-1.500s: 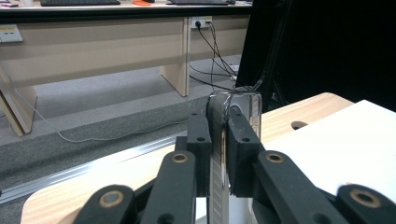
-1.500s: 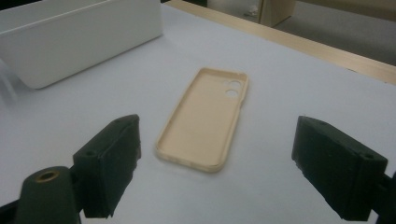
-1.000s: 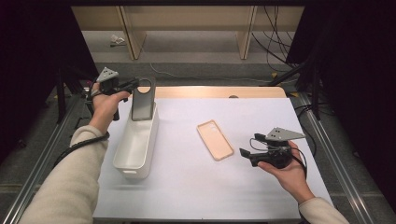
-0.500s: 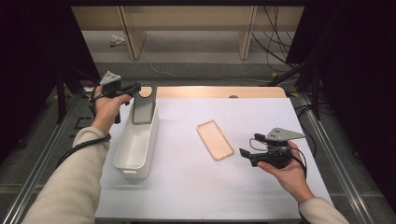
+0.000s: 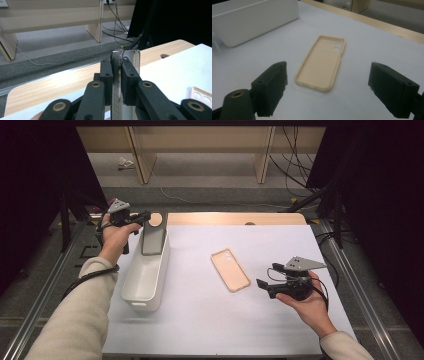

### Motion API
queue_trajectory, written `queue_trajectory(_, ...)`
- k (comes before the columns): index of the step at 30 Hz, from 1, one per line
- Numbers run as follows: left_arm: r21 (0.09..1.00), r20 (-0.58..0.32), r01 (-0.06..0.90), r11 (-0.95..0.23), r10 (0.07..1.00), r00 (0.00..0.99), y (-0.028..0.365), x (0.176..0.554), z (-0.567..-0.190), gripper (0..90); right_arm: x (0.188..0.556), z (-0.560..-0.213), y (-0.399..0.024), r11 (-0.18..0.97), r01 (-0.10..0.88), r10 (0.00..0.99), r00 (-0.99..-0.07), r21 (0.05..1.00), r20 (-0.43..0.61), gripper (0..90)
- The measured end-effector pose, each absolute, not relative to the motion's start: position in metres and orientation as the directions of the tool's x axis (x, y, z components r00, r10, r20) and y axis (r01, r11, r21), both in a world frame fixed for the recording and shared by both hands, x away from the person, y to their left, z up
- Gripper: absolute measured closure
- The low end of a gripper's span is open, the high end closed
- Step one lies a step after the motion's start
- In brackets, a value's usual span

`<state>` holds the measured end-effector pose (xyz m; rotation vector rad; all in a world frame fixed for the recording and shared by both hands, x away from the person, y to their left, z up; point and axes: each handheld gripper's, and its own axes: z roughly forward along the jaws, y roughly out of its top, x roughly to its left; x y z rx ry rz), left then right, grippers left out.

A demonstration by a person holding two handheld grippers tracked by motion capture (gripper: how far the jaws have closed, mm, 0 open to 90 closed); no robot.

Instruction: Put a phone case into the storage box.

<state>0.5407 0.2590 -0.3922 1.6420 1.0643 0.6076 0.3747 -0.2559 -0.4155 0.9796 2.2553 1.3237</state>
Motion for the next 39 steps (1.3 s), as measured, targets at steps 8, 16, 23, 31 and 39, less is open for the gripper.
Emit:
queue_trajectory(8,0.934,-0.125,0.352,-0.057,0.872,0.473,0.261,0.542,-0.395,80.6,0.375,-0.416,-0.256,0.325,0.388,0.711,-0.701,0.862,0.047,16.4)
queue_trajectory(16,0.930,-0.109,0.359,-0.076,0.877,0.468,0.262,0.543,-0.396,79.6,0.376,-0.416,-0.256,0.327,0.391,0.709,-0.703,0.861,0.050,16.5)
queue_trajectory(23,0.926,-0.089,0.364,-0.099,0.881,0.465,0.263,0.544,-0.397,78.7,0.376,-0.417,-0.256,0.327,0.392,0.709,-0.703,0.860,0.051,16.5)
queue_trajectory(31,0.920,-0.064,0.371,-0.125,0.887,0.458,0.263,0.545,-0.399,77.0,0.376,-0.417,-0.256,0.323,0.396,0.710,-0.702,0.859,0.057,16.4)
queue_trajectory(39,0.912,-0.045,0.383,-0.148,0.890,0.453,0.265,0.546,-0.403,75.2,0.376,-0.417,-0.256,0.321,0.397,0.711,-0.701,0.860,0.059,16.4)
